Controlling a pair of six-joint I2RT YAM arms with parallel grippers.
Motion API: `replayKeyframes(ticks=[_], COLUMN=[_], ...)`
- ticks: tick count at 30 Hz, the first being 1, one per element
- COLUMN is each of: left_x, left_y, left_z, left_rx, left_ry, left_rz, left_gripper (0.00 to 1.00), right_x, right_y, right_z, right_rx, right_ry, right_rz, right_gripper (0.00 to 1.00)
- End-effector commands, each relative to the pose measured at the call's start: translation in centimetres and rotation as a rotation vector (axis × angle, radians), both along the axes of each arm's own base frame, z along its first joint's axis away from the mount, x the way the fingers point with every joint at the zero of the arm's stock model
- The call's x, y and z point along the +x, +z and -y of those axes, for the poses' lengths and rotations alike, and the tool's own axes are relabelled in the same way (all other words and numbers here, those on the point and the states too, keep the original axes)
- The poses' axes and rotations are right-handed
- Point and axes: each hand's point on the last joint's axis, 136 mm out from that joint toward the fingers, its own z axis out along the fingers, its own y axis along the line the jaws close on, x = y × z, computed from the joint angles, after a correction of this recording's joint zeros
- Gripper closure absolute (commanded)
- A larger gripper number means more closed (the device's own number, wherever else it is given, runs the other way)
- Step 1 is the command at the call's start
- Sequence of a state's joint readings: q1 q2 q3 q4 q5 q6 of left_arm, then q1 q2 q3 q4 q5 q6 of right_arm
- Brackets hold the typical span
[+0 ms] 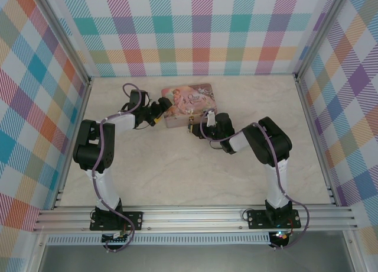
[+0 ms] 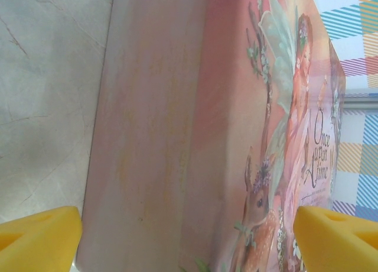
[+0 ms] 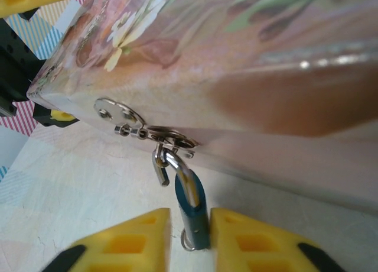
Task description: Unlock a padlock with a key
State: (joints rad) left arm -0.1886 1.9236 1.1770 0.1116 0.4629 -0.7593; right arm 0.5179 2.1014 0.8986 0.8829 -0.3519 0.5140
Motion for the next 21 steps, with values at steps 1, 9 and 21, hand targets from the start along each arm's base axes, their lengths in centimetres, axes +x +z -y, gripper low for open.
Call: replayKeyframes(ticks=[1, 9, 21], left_x=[0.2, -1.0, -1.6], left_y=[0.9, 1.2, 1.4], left_z=[0.7, 0.8, 1.4], left_rx=[-0.005, 0.005, -0.011], left_ry=[-0.017, -0.023, -0.032], left_rz=[0.033, 0.045, 0.044], left_gripper=[0.08, 0.08, 0.08], right_x=[-1.5, -1.0, -0.6], right_y=[-1.9, -0.2, 0.0], right_z=[0.5, 1.7, 1.5], right_rx=[-0.013, 0.008, 0.058], right_ry=[-0.011, -0.072, -0.039], right_rz=[-0.097, -0.089, -0.073], right_gripper=[0.81, 0.86, 0.60])
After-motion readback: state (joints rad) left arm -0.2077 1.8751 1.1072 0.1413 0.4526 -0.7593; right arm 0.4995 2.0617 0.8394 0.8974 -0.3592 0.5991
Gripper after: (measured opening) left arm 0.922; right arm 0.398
